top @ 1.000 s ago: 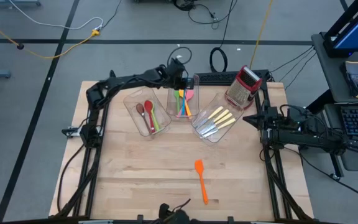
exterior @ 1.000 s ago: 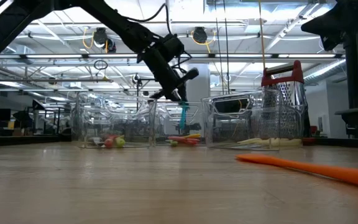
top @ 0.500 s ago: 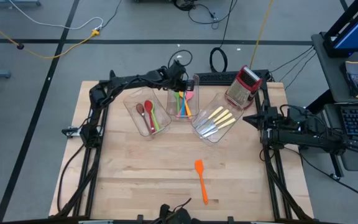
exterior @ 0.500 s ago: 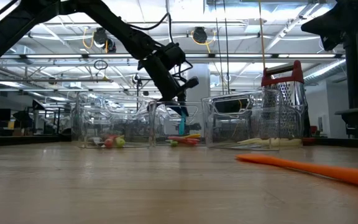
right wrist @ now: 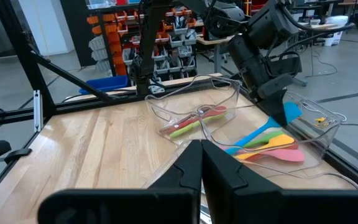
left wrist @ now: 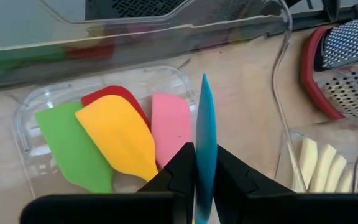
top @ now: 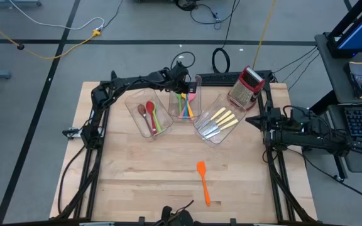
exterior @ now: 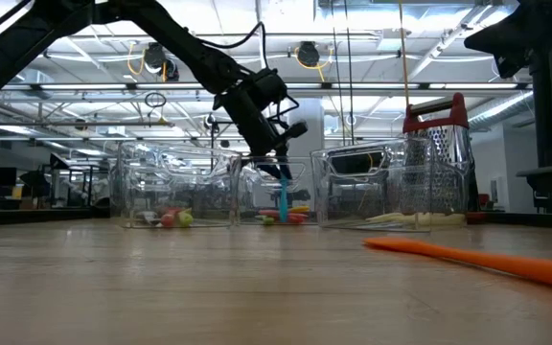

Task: Pick & Place Kitchen Items
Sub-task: Put the blue spatula into the middle transparent bin, then put the orange spatula into the middle transparent bin

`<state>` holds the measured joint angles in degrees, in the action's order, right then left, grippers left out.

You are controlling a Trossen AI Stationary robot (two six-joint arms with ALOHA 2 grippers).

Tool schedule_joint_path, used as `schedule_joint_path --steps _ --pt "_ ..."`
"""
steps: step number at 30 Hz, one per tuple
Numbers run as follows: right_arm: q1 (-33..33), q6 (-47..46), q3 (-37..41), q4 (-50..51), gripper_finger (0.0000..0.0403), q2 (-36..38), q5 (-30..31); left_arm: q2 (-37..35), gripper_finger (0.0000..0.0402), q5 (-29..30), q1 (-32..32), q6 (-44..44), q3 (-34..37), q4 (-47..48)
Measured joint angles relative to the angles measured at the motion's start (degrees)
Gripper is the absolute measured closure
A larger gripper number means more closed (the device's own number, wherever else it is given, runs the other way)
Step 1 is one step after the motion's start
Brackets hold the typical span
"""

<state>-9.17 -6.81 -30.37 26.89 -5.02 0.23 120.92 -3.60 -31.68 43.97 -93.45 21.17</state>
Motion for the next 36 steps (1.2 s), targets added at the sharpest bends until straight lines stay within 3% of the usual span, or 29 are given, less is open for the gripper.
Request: schedule_joint_path --steps 19,30,36 --pt "0.00 0.00 0.00 0.00 0.0403 0.01 -0.04 0.00 0.0349 -1.11 0.11 -1.60 -0.02 -1.66" --pt "0.00 0.00 0.00 0.00 0.0403 0.00 -0.06 -0.57 0.0217 -2.60 -0.14 -1.74 -0.02 -1.71" --pt "0.00 0.00 0.00 -0.02 0.0403 0.00 -0.07 -3.03 0.0180 -5.10 -0.52 -2.71 -0.07 -3.45"
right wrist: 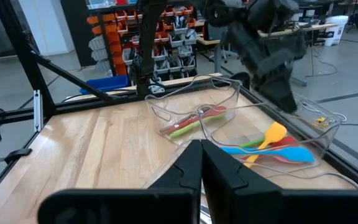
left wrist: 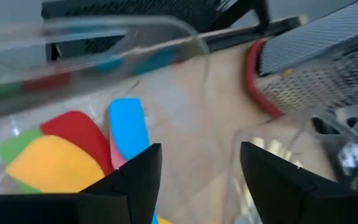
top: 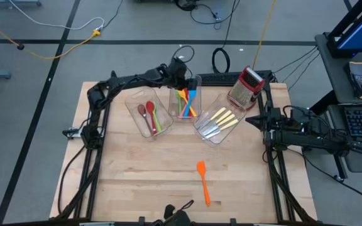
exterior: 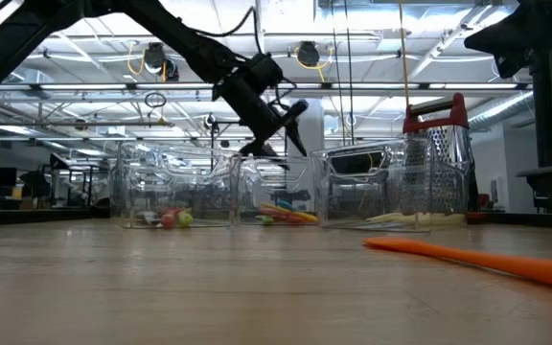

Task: Pick & Place Kitchen Items
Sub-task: Put the orange spatula into the middle transparent bin

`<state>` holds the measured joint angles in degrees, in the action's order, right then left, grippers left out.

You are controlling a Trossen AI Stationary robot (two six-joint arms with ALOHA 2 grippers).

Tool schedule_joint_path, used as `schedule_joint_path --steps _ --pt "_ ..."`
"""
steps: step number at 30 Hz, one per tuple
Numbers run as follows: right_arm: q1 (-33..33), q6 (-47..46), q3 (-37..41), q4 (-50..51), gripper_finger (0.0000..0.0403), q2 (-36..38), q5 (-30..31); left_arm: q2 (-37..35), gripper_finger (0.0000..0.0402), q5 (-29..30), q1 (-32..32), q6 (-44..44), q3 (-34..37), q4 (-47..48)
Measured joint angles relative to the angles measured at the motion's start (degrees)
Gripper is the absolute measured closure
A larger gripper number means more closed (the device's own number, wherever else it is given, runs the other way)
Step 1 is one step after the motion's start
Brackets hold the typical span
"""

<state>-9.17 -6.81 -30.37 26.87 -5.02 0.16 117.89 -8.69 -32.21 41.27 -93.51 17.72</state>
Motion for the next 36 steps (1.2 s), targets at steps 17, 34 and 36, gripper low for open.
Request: schedule_joint_path --steps 17,34,36 --pt "0.00 -2.27 0.00 -0.02 0.0403 0.00 -0.23 -17.03 0.0210 0.74 4.97 -12.71 -0.02 2.46" --pt "0.00 -6.14 0.02 -4.21 0.0403 -1.04 -5.00 -27.74 0.0222 -0.45 16.77 -13.08 -0.02 17.72" --pt "0.02 -6.14 0.02 -5.41 0.0403 -2.15 -7.43 -27.74 0.0222 1.35 19.07 -12.65 -0.02 18.36"
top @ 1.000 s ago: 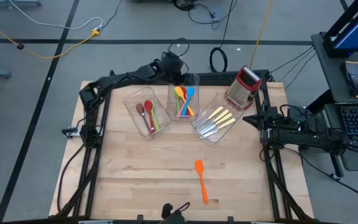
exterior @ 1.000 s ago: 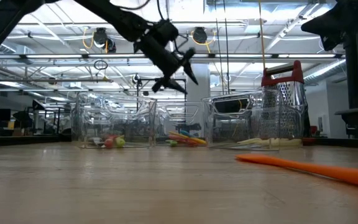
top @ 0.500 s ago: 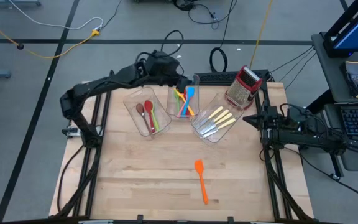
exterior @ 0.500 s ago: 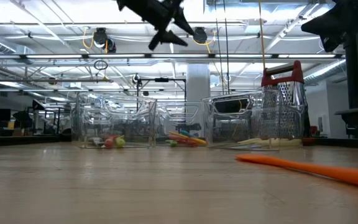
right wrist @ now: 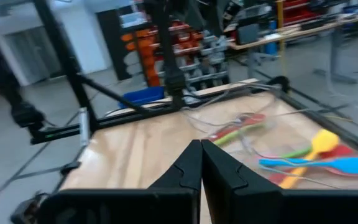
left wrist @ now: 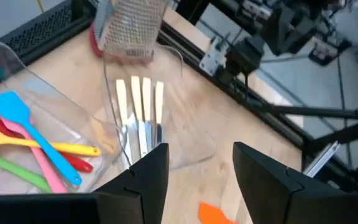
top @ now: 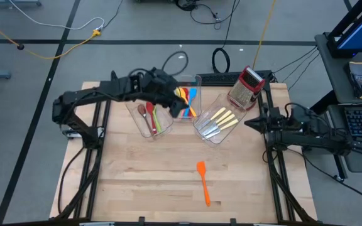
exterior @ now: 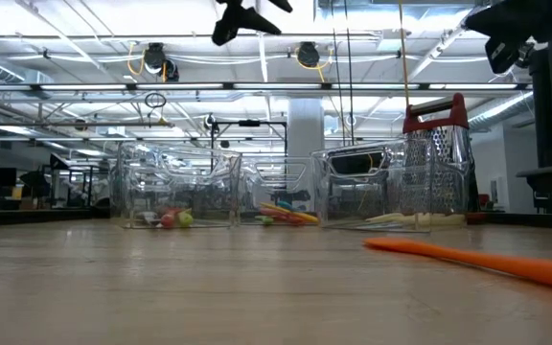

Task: Pick & Place Kitchen Items
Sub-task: Put the orange spatula into the middle transparent bin

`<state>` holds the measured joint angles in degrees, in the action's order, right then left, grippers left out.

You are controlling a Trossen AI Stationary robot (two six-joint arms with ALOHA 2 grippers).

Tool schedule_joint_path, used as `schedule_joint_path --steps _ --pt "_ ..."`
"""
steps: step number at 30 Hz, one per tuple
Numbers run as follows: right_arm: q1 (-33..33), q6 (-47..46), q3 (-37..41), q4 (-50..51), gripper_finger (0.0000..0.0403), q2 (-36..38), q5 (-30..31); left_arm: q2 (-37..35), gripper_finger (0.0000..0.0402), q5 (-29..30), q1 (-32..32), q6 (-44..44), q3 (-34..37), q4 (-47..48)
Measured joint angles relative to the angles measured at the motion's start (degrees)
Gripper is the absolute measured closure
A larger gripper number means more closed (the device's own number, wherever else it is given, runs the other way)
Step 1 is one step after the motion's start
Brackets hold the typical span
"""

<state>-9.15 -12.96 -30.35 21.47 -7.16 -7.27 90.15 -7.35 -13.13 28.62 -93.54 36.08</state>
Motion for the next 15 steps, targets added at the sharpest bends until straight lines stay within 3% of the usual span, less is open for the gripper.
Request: schedule_joint_path --steps 10,15 --pt "0.04 -0.10 0.00 -8.57 0.0402 -8.43 -6.27 0.00 0.0222 11.34 11.93 -1.77 0.02 0.22" --pt "1.27 0.39 0.00 -12.09 0.0395 -11.62 -6.52 -0.80 0.0222 12.29 15.68 -2.80 0.10 -0.32"
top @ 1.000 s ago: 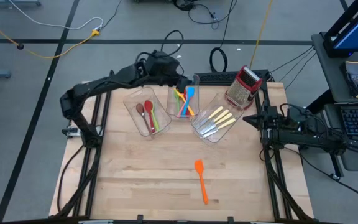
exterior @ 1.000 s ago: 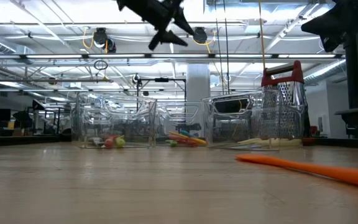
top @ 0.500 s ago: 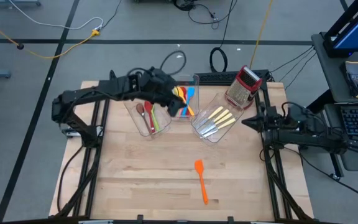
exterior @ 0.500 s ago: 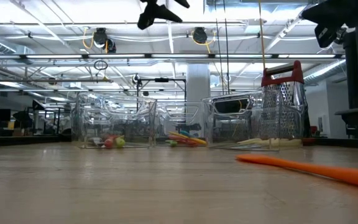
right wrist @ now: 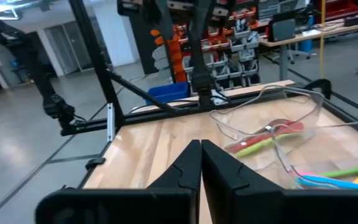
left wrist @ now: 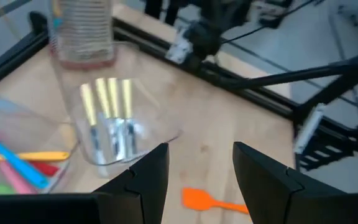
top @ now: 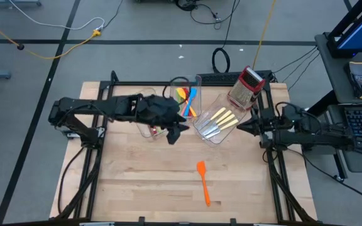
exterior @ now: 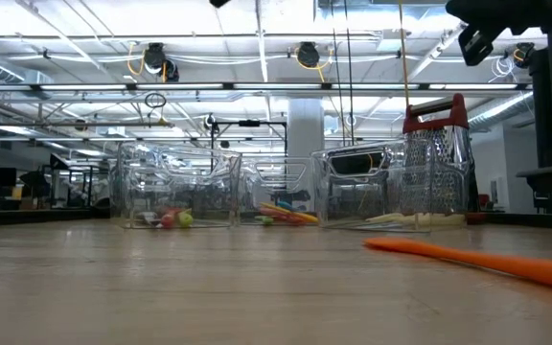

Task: Pick & Place Kitchen Items
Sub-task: Put the orange spatula into the middle transparent bin

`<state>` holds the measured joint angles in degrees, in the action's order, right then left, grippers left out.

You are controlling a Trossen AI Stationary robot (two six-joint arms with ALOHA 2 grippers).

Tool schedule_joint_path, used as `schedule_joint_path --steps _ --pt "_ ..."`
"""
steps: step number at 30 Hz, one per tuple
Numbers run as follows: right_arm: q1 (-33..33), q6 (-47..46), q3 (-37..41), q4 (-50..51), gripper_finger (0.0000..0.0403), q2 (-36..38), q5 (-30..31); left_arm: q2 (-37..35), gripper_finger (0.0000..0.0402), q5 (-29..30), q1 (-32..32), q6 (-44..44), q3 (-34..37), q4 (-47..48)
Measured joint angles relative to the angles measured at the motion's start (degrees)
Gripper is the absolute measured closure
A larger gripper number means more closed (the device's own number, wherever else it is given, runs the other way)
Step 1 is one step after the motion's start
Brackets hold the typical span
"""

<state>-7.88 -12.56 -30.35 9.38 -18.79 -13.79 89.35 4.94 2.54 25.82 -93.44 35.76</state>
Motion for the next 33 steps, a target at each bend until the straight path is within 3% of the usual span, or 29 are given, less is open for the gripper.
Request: schedule_joint_path --steps 8,15,17,27,33 --pt "4.65 0.16 0.00 -2.76 0.0390 -3.45 -0.01 -2.37 0.0222 0.66 2.92 -0.69 1.38 -2.79" --pt "8.88 -0.06 -0.02 -7.52 0.0390 -7.44 0.37 -10.48 0.0222 1.95 5.17 -0.94 12.88 -8.86" --pt "9.98 -0.12 0.00 -8.49 0.0390 -8.79 1.86 -13.27 0.0222 2.16 5.56 -1.15 16.77 -13.45" --pt "16.74 -0.53 -0.31 -16.36 0.0390 -19.89 11.42 -29.08 0.0222 3.24 8.10 -1.43 35.36 -17.58" --pt "21.90 -1.75 -3.56 -15.68 0.0390 -25.68 19.54 -40.48 0.0222 2.72 9.29 -2.11 44.85 -20.11"
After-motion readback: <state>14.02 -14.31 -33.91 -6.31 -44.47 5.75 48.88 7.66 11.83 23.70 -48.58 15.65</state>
